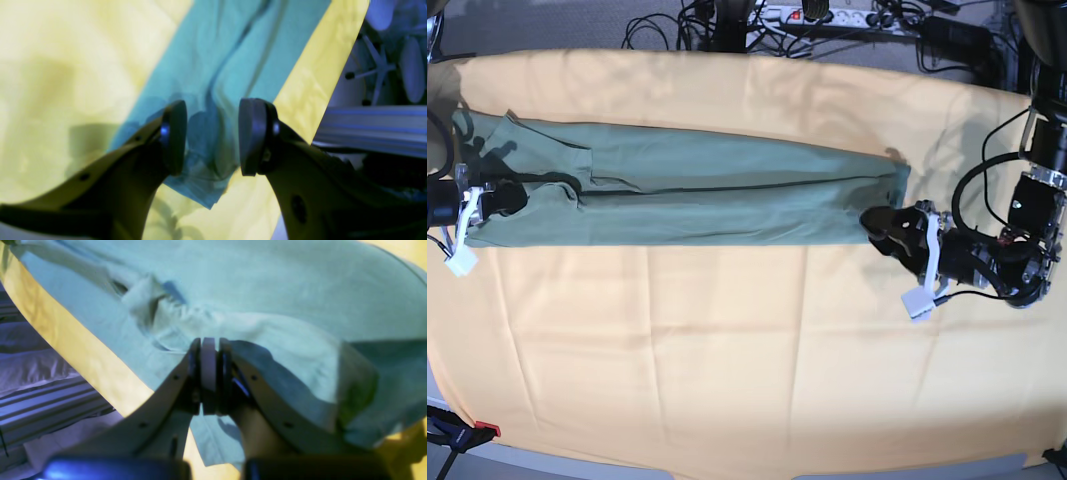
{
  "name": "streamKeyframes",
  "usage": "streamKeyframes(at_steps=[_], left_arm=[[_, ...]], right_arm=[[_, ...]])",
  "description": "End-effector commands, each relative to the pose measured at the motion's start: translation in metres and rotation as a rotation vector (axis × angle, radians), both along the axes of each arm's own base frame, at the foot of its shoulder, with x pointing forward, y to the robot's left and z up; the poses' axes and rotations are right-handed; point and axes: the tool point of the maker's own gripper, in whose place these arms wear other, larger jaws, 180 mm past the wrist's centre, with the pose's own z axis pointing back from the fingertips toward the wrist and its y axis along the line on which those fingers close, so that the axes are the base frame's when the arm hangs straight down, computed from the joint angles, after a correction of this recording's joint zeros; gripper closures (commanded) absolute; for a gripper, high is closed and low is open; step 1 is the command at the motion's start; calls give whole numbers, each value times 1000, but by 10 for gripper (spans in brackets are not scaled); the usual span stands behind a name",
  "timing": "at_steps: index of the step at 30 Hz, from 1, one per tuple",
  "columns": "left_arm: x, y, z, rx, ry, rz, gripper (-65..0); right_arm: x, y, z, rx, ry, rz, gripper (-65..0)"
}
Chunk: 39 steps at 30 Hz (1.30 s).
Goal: Fold the T-shirt properly
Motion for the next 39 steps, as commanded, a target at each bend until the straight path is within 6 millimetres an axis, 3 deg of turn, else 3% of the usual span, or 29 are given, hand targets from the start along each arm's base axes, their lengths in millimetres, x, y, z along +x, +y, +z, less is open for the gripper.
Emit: streamKeyframes(at_steps=[1, 5, 10, 12, 18, 24, 26, 29, 33, 39], left_arm=[[12, 4, 21, -27, -57, 17, -278], [23, 12, 36, -52, -105, 59, -278], [36, 23, 56, -84, -166, 114, -278], [41, 28, 65, -98, -192, 138, -278], [55, 50, 95, -137, -282, 220, -278], [63, 77, 124, -163, -368, 303, -278], [63, 84, 130, -161, -384, 321, -278], [63, 95, 137, -165, -395, 358, -278], [60, 104, 135, -180, -394, 398, -278], [44, 107, 102, -165, -308, 412, -278]], right_arm=[[7, -7, 14, -10, -41, 0, 0], [-4, -5, 4, -5, -7, 1, -17], [-8, -18, 1, -69, 10, 1, -222], [-8, -27, 6, -92, 7, -1, -249], [-5, -49, 32, -145, -21, 2, -248], [-3, -43, 35, -147, -39, 23, -230], [-2, -41, 35, -141, -42, 23, -181], [4, -37, 38, -129, -62, 23, -11], [5, -30, 35, -107, -65, 24, 0], [5, -1, 18, -26, -58, 33, 0]])
